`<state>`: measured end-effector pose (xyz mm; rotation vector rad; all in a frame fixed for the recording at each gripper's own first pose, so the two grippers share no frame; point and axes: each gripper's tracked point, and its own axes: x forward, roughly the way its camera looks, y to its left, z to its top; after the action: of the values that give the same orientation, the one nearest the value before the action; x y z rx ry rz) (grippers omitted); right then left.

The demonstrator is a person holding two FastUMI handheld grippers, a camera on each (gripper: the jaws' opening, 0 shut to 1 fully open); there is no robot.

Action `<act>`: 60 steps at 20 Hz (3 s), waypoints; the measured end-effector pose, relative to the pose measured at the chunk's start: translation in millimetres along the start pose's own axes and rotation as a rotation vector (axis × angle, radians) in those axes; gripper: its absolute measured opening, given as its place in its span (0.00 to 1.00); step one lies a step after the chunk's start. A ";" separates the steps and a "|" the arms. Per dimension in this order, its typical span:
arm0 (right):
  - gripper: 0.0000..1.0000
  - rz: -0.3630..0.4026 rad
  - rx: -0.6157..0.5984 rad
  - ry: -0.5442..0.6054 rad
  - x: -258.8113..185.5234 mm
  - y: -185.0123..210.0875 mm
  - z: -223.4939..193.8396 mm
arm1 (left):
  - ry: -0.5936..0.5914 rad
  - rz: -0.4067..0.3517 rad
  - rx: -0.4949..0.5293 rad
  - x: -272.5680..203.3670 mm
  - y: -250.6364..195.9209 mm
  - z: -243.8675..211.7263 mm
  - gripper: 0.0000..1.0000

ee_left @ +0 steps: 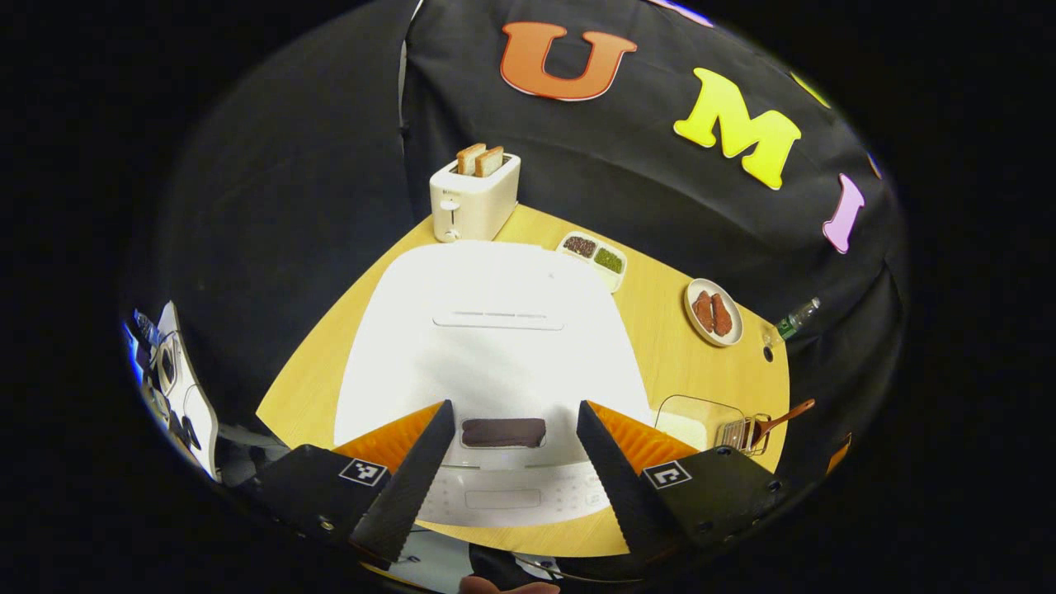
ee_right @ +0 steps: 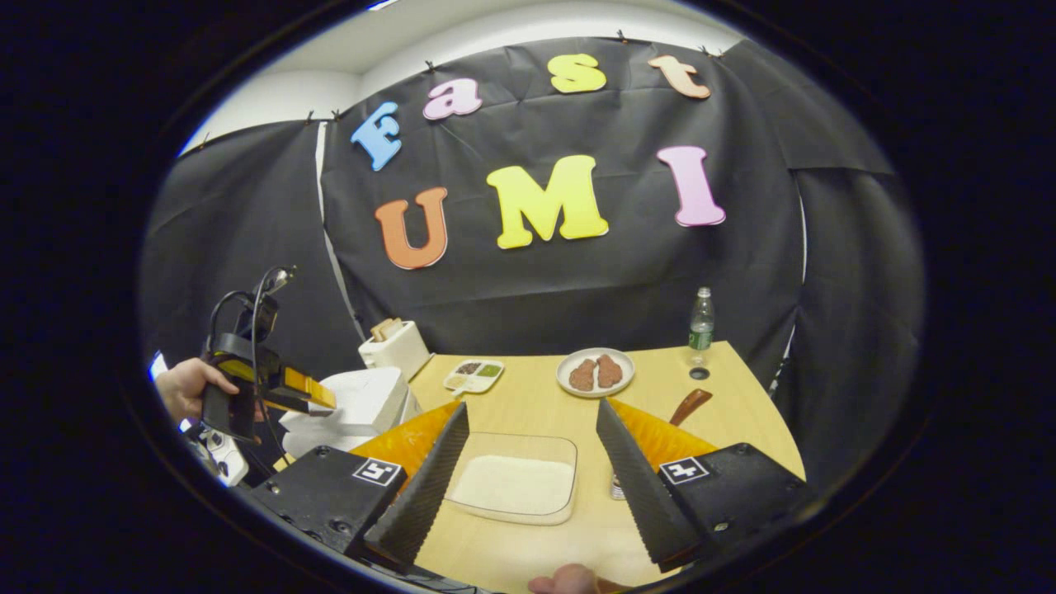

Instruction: Close the left gripper, press the button to open the rice cooker; take a wooden spoon from the chopstick holder with the right hand, scoop a spoonful of rice and pour it into the rice cooker, then put the wooden spoon back into the chopstick holder.

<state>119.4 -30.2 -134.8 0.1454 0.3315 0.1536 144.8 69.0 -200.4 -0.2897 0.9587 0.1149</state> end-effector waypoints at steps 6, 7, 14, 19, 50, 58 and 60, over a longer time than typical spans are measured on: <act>0.96 0.070 0.005 0.029 34.0 -8.4 5.0 | 0.065 0.082 -0.016 11.9 3.1 -17.5 0.97; 0.96 0.086 0.003 0.035 41.6 -10.2 5.8 | 0.067 0.106 0.001 12.9 3.9 -20.1 0.97; 0.98 0.229 -0.032 0.071 74.8 -4.9 6.8 | 0.014 0.166 0.001 16.7 6.3 -18.2 1.00; 0.98 0.160 -0.034 -0.002 41.1 -3.0 18.6 | -0.094 0.118 0.005 10.1 2.2 -6.3 0.97; 0.96 -0.058 -0.204 -0.333 -191.8 67.9 30.4 | -0.993 -0.220 0.278 -310.3 -78.0 -86.0 0.94; 0.98 -0.032 -0.189 -0.328 -194.1 69.6 27.1 | -0.986 -0.193 0.279 -306.6 -75.6 -89.7 0.94; 0.98 -0.028 -0.182 -0.326 -193.4 71.1 26.8 | -0.979 -0.188 0.287 -305.4 -74.5 -91.9 0.94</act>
<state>-61.3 2.7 -37.5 -0.0151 -0.0060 0.1289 -85.7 -19.7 14.6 -0.0321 -0.0313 -0.0573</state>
